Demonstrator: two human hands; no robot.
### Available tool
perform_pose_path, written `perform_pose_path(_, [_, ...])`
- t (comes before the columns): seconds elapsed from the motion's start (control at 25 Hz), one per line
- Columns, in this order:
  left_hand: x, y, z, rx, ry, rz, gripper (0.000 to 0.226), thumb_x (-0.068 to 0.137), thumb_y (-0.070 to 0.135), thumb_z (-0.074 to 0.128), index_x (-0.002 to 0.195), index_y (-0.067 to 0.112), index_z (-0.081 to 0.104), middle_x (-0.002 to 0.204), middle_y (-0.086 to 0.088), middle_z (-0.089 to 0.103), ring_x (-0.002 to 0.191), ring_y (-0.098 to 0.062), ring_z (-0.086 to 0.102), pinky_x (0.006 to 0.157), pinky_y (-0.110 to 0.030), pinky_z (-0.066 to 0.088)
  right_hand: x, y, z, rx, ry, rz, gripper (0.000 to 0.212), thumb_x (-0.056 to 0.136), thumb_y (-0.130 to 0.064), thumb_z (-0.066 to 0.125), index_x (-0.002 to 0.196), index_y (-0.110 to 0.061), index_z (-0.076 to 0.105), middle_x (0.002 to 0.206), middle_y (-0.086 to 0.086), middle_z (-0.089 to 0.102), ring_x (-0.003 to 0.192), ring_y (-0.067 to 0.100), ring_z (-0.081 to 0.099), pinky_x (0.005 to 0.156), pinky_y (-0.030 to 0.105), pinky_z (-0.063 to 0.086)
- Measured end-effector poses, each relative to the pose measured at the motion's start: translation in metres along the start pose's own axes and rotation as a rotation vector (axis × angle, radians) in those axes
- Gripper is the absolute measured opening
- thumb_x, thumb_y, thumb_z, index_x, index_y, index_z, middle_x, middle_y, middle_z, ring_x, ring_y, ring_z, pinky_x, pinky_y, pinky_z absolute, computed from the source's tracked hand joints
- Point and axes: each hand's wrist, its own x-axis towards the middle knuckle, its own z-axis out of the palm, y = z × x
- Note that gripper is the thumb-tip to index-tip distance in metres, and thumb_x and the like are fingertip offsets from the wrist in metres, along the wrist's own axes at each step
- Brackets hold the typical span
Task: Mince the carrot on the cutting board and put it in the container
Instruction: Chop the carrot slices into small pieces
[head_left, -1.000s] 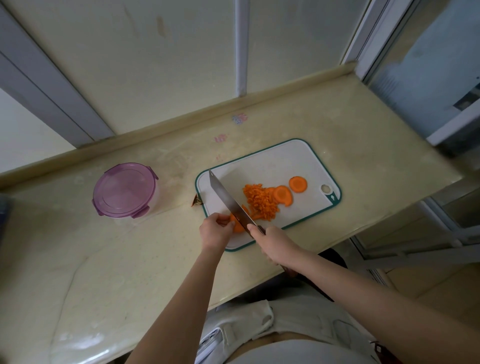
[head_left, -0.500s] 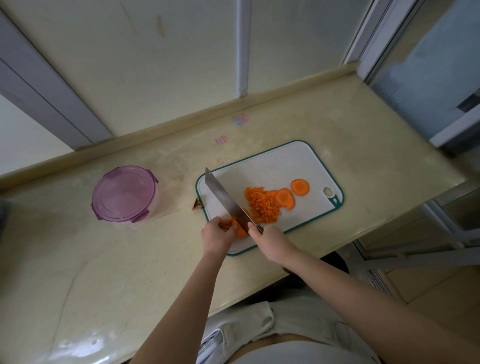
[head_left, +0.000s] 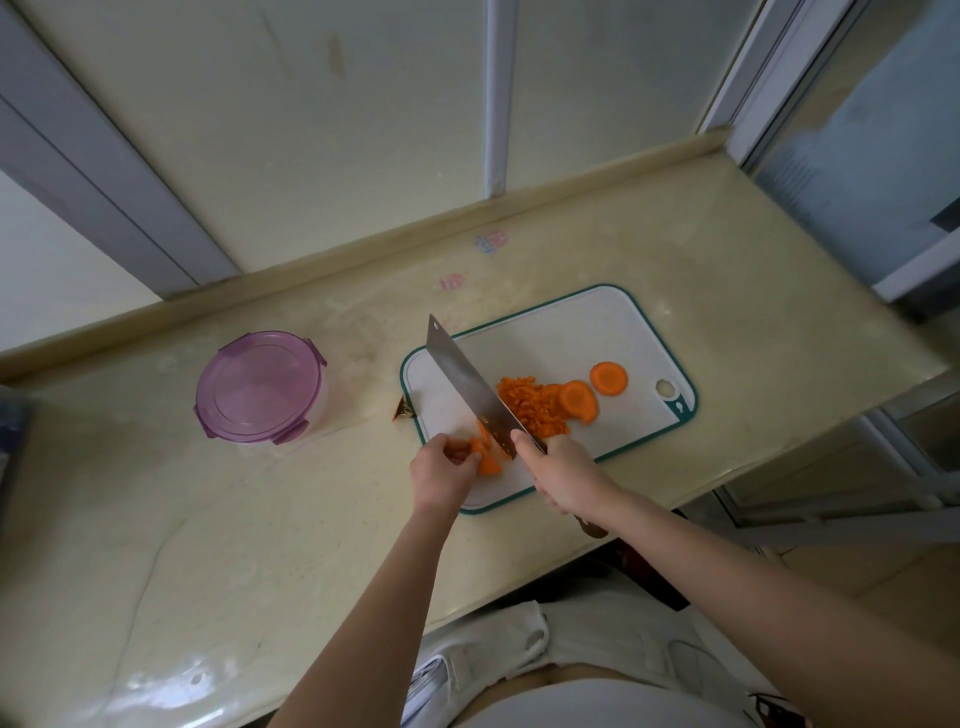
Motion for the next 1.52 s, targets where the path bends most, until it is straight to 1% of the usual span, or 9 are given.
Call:
perform_pose_path(0.16, [-0.003,-0.002,0.0,-0.062,0.01,-0.008,0.015,0.083,0.013,0.068,0.096,0.008,0.063,0.085,0.0,0.062,0.079,-0.013,0.057,0.074,-0.021,0.046,-0.017,-0.001,0.004,-0.06,-0.014,-0.011,0.052,0.099,-0.048,0.036,0.058,-0.016,0.035,0.053,0.0,0.038,0.044,0.012,0.035,0.046,0.024,0.029])
perform_pose_path(0.28, [-0.007,-0.002,0.001,-0.111,0.045,-0.032,0.015,0.085,0.012,0.066,0.099,0.008,0.063,0.086,-0.001,0.062,0.081,-0.013,0.057,0.075,-0.02,0.045,-0.023,0.003,0.007,-0.037,-0.01,0.037,0.052,0.098,-0.048,0.038,0.058,-0.015,0.036,0.052,-0.001,0.037,0.042,0.012,0.035,0.043,0.023,0.029])
perform_pose_path(0.4, [-0.009,0.0,0.005,-0.096,0.072,-0.052,0.012,0.085,0.009,0.064,0.097,0.007,0.063,0.086,-0.001,0.061,0.082,-0.015,0.058,0.074,-0.02,0.044,-0.025,0.009,0.01,-0.025,-0.002,0.082,0.05,0.097,-0.049,0.04,0.062,-0.014,0.039,0.055,0.001,0.04,0.044,0.013,0.038,0.045,0.023,0.03])
perform_pose_path(0.6, [-0.008,0.005,0.008,-0.086,0.089,-0.093,0.009,0.083,0.009,0.063,0.092,0.007,0.064,0.084,-0.001,0.061,0.08,-0.014,0.056,0.072,-0.02,0.041,-0.026,0.015,0.015,-0.041,0.024,0.077,0.048,0.097,-0.048,0.041,0.064,-0.014,0.043,0.056,0.001,0.045,0.047,0.014,0.043,0.049,0.025,0.035])
perform_pose_path(0.8, [-0.007,0.006,0.008,-0.064,0.074,-0.104,0.01,0.084,0.009,0.062,0.094,0.008,0.063,0.085,-0.001,0.061,0.081,-0.014,0.056,0.075,-0.021,0.043,-0.024,0.015,0.02,-0.173,0.055,0.051,0.048,0.098,-0.048,0.039,0.064,-0.013,0.043,0.061,0.001,0.046,0.053,0.014,0.046,0.048,0.023,0.031])
perform_pose_path(0.96, [-0.005,0.006,0.006,-0.039,0.062,-0.092,0.015,0.084,0.006,0.06,0.098,0.005,0.065,0.088,-0.004,0.065,0.082,-0.015,0.057,0.075,-0.019,0.041,-0.023,0.011,0.024,-0.226,0.016,0.014,0.049,0.099,-0.048,0.036,0.076,-0.006,0.049,0.065,0.002,0.046,0.065,0.021,0.048,0.052,0.027,0.035])
perform_pose_path(1.12, [-0.01,0.001,0.005,-0.086,0.11,-0.073,0.015,0.082,0.006,0.066,0.097,0.005,0.065,0.087,-0.004,0.065,0.078,-0.012,0.058,0.072,-0.016,0.043,-0.028,0.015,0.024,-0.228,0.05,0.003,0.051,0.099,-0.047,0.037,0.059,-0.014,0.038,0.058,0.0,0.041,0.051,0.013,0.04,0.047,0.023,0.029])
perform_pose_path(1.28, [-0.011,0.0,0.003,-0.085,0.104,-0.064,0.014,0.082,0.007,0.068,0.095,0.005,0.063,0.085,-0.003,0.061,0.078,-0.013,0.056,0.072,-0.018,0.044,-0.024,0.009,0.011,-0.121,0.067,-0.023,0.052,0.099,-0.045,0.038,0.057,-0.014,0.038,0.053,-0.001,0.038,0.046,0.012,0.038,0.047,0.023,0.028])
perform_pose_path(1.52, [-0.01,0.003,0.003,-0.073,0.094,-0.053,0.014,0.085,0.014,0.066,0.095,0.006,0.063,0.081,0.002,0.058,0.077,-0.013,0.057,0.069,-0.017,0.041,-0.018,0.009,0.014,-0.135,0.035,-0.028,0.052,0.099,-0.046,0.038,0.058,-0.014,0.039,0.053,-0.001,0.039,0.048,0.013,0.039,0.05,0.024,0.03])
